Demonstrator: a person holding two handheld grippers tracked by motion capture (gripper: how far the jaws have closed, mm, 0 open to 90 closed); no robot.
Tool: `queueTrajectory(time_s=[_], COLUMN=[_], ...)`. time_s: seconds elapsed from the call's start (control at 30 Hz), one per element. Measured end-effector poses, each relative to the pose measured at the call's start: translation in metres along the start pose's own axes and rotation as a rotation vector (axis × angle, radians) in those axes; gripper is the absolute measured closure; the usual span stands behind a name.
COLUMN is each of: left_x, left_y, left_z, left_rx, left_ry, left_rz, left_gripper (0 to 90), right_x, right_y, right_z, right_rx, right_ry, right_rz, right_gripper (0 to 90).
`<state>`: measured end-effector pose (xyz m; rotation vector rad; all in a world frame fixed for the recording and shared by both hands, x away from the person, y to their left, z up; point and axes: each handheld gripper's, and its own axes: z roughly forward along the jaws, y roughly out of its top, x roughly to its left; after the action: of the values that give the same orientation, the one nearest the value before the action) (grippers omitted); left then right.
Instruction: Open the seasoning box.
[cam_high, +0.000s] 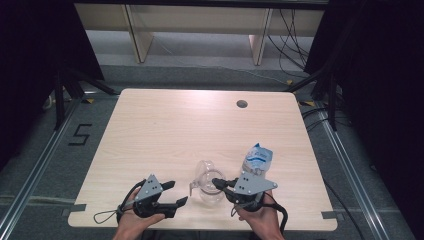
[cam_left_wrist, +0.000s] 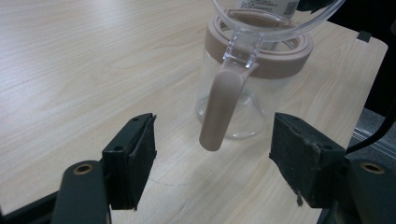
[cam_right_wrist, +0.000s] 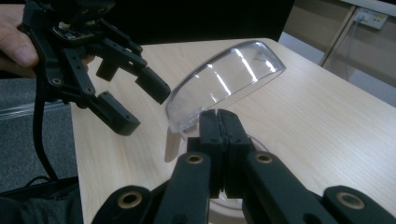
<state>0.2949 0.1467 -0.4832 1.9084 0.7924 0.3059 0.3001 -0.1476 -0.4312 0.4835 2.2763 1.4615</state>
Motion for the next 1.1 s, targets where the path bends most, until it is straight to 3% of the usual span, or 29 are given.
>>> queueTrajectory(time_s=[0.63, 0.87, 1.1], left_x=[0.005, 0.005, 0.006], left_y=[-0.008, -0.01, -0.011], left_z=[-0.002, -0.003, -0.003], left_rx=[0.028, 0.02, 0.018], left_ry=[0.022, 0.023, 0.021], left_rz=[-0.003, -0.023, -0.025], left_gripper=[28.5, 28.5, 28.5], right_x=[0.009, 0.012, 0.011], right_y=[0.009, 0.01, 0.009], right_z=[0.012, 0.016, 0.013], right_rx=[-0.004, 0.0, -0.004], right_ry=[0.039, 0.045, 0.04], right_rz=[-0.023, -0.035, -0.02], right_gripper=[88.6, 88.6, 87.7])
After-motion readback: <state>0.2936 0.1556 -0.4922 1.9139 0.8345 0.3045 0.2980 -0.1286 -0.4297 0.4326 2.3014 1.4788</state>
